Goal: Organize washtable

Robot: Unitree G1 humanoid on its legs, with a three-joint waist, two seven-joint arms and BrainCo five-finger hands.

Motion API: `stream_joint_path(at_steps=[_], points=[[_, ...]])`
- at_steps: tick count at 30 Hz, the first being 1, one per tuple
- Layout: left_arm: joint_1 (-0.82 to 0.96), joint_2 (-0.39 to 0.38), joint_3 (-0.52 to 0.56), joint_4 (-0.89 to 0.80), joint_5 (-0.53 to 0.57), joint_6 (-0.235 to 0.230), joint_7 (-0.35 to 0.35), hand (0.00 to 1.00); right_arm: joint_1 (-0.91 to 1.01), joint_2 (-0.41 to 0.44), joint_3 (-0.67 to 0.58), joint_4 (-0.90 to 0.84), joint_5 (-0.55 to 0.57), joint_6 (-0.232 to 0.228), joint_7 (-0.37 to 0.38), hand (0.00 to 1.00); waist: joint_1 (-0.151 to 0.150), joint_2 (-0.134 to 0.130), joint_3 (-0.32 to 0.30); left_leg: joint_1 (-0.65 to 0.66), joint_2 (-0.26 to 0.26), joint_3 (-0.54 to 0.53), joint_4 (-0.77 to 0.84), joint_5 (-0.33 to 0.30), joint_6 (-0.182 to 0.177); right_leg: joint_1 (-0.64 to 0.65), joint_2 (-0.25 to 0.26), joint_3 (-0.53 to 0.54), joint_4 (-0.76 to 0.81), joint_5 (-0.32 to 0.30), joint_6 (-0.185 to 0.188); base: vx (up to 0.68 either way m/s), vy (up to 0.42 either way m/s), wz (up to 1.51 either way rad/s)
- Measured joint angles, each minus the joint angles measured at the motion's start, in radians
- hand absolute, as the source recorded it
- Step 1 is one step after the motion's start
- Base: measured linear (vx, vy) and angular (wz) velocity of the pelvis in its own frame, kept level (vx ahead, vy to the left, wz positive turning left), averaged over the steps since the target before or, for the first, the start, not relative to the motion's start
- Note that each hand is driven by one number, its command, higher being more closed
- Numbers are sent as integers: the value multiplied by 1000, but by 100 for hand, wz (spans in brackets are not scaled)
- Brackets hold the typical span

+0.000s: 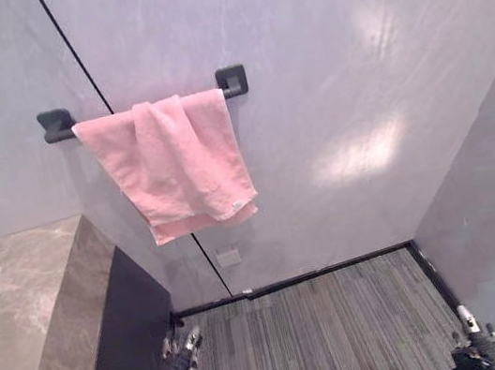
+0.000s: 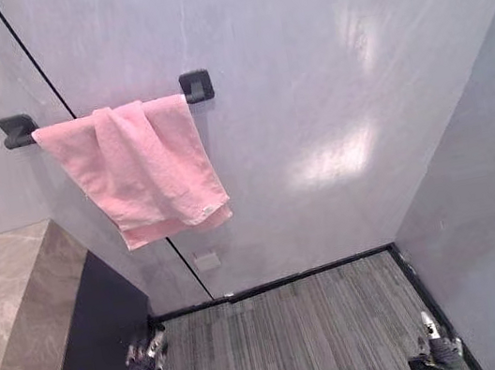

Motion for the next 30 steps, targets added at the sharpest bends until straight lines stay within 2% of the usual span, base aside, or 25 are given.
stream_joint_path(at_steps=[2, 3, 4, 5, 6, 7, 8, 9, 10, 11, 12, 14, 15, 17, 19, 20, 21, 22, 25, 26, 27, 28, 29, 30], points=[[1, -2, 27, 45, -22, 3, -2, 0, -6, -1, 15, 29, -29, 2, 9, 0, 21, -9, 5, -13, 9, 44, 14, -13, -7, -40, -3, -13, 25, 0, 0, -44, -13, -59], [2, -6, 59, 66, -22, 3, 8, 0, -24, -3, 44, 54, -54, 7, 9, 0, 25, -22, 19, -63, 30, 62, 72, -32, -5, -108, 1, 4, 100, -13, 16, -55, -21, -47], [2, -7, 66, 66, -22, 2, 10, 0, -27, -3, 56, 61, -65, 8, 9, 0, 23, -22, 24, -82, 40, 61, 95, -35, -7, -134, 3, 11, 129, -15, 23, -71, -60, -34], [2, -9, 74, 70, -22, -1, 14, 0, -29, -14, 78, 76, -83, 10, 5, 0, 32, -23, 34, -123, 74, 64, 127, -34, -7, -196, 17, 47, 217, -45, 37, 14, -49, 5], [-19, -9, 76, 91, -22, -8, 20, 0, -17, -17, 110, 75, -106, 12, 4, 0, 40, -27, 52, -149, 100, 51, 154, -30, -13, -251, -6, 46, 428, -138, -14, 38, -61, 19], [-26, -9, 75, 98, -22, -9, 25, 0, -7, -17, 124, 76, -114, 13, 5, 0, 46, -30, 58, -158, 106, 36, 169, -27, -16, -253, -33, 45, 512, -177, 0, 114, -93, 62], [-27, -9, 71, 101, -22, -9, 26, 0, 8, -19, 152, 78, -136, 13, 11, 0, 51, -55, 49, -182, 113, -2, 195, -26, -18, -225, -84, 67, 590, -230, 49, 95, -145, 68], [-28, -9, 70, 100, -22, -9, 26, 0, 11, -19, 168, 78, -147, 12, 18, 0, 51, -69, 48, -196, 115, -22, 210, -25, -19, -204, -103, 84, 605, -254, 65, 96, -349, 117], [-38, -9, 56, 99, -21, -10, 25, 0, 5, -21, 206, 77, -167, 12, 29, 0, 52, -95, 48, -240, 116, -79, 245, -15, -36, -161, -122, 128, 608, -321, 101, 44, -358, 108], [-40, -9, 43, 99, -23, -12, 26, 0, 0, -22, 217, 77, -180, 12, 30, 0, 52, -100, 48, -255, 116, -105, 257, -9, -43, -150, -115, 131, 602, -344, 100, 60, -443, 123], [-43, -7, 12, 101, -28, -10, 27, 0, -17, -23, 235, 78, -200, 13, 29, 0, 65, -92, 45, -269, 131, -145, 260, 11, -60, -125, -90, 132, 567, -368, 102, 30, -286, 70], [-50, -11, -9, 95, -38, -17, 28, 0, -46, -45, 281, 76, -237, 13, 30, 0, 105, -60, 46, -299, 156, -175, 260, 52, -63, -73, -54, 106, 481, -381, 87, -32, -277, 63], [-52, -11, -17, 93, -43, -34, 28, 0, -62, -57, 323, 73, -256, 13, 31, 0, 105, -53, 50, -316, 159, -209, 262, 80, -58, -44, -45, 70, 445, -401, 56, -82, -251, 78], [-53, -11, -37, 93, -61, -38, 29, 0, -70, -72, 369, 72, -267, 14, 46, 0, 105, -29, 65, -333, 168, -272, 263, 106, -52, -1, -19, 3, 431, -413, 36, -163, -297, 107], [-43, -11, -40, 91, -70, -45, 31, 0, -69, -77, 395, 72, -285, 19, 53, 0, 104, -30, 69, -347, 165, -294, 255, 156, -40, 8, -13, -57, 450, -431, 15, -172, -211, 104], [-33, -11, -46, 91, -70, -48, 32, 0, -84, -78, 411, 83, -298, 20, 59, 0, 104, -30, 74, -352, 162, -293, 222, 206, -47, 7, -11, -95, 466, -437, 6, -182, -165, 90], [-21, -9, -57, 93, -68, -47, 32, 0, -108, -80, 411, 114, -305, 21, 62, 0, 102, -44, 79, -352, 147, -294, 162, 268, -48, -1, -19, -127, 462, -434, -3, -207, -176, 85], [-20, -5, -62, 96, -68, -46, 32, 0, -118, -80, 411, 124, -305, 22, 61, 0, 104, -48, 85, -355, 141, -292, 161, 270, -40, -2, -27, -145, 461, -434, -14, -142, -87, 69], [-6, -1, -60, 96, -67, -48, 35, 0, -140, -96, 409, 144, -305, 26, 60, 0, 104, -60, 94, -366, 95, -227, 277, 181, -7, -7, -84, -217, 464, -429, -29, -111, 11, 55], [-6, 0, -59, 96, -66, -48, 35, 0, -135, -101, 410, 144, -306, 26, 60, 0, 101, -59, 94, -371, 96, -172, 359, 121, 22, -9, -109, -249, 465, -426, -27, -89, 75, 53], [-8, 1, -58, 96, -65, -48, 35, 0, -127, -102, 410, 144, -306, 26, 61, 0, 99, -58, 93, -376, 109, -128, 428, 79, 55, -10, -124, -278, 467, -423, -21, -114, 121, 77], [-10, 4, -57, 96, -64, -50, 35, 0, -114, -103, 409, 148, -307, 26, 62, 0, 95, -54, 91, -382, 142, -53, 524, 27, 85, -10, -140, -322, 469, -417, -11, -96, 159, 83], [-12, 3, -58, 96, -59, -50, 34, 0, -107, -105, 407, 152, -309, 26, 62, 0, 90, -45, 88, -389, 178, 11, 570, 4, 101, -12, -146, -360, 483, -415, -8, -72, 162, 88], [-15, 0, -59, 94, -58, -50, 33, 0, -107, -114, 403, 157, -316, 28, 62, 0, 85, -24, 83, -409, 182, 48, 568, 8, 90, -12, -140, -380, 502, -416, -7, -14, 159, 116]])
